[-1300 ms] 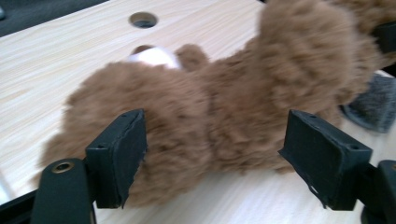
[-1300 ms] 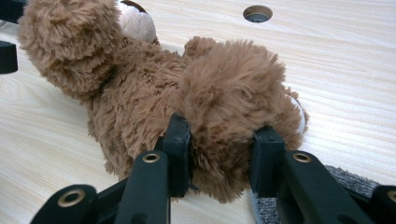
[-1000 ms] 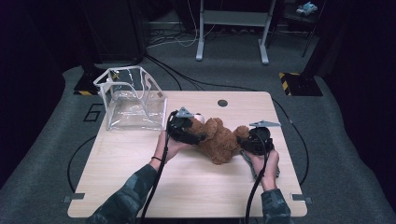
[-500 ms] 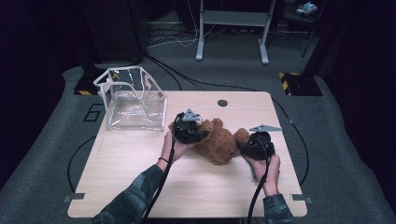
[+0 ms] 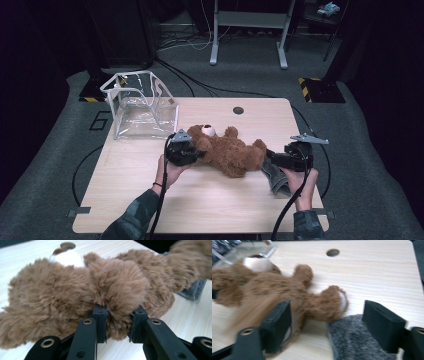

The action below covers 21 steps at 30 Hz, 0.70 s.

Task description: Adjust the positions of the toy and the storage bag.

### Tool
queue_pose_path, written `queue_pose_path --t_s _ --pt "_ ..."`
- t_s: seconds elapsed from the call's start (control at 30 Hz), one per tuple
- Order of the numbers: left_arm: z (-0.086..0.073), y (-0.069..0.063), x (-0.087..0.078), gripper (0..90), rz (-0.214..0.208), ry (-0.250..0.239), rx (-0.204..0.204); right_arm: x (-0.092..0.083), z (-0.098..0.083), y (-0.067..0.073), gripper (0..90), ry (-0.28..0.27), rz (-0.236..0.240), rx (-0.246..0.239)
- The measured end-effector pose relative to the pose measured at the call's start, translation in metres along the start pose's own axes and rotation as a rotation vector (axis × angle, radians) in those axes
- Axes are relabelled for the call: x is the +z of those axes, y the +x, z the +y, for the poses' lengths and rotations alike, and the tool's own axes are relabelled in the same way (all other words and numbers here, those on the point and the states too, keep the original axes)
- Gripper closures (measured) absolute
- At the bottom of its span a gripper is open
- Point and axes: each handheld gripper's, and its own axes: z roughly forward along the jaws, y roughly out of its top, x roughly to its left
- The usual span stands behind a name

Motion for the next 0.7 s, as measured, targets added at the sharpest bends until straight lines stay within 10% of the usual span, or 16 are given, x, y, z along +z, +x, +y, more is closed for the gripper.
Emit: queue_pose_path --t_s 0.4,0.7 --pt "-0.033 0.001 -0.008 71.2 0.007 0.037 -0.034 0.050 -0.007 0.002 15.6 0.157 -0.005 -0.035" --pt "-0.054 0.002 -0.009 69.7 0.012 0.053 -0.063 0.083 0.012 0.004 15.0 0.225 0.092 -0.029"
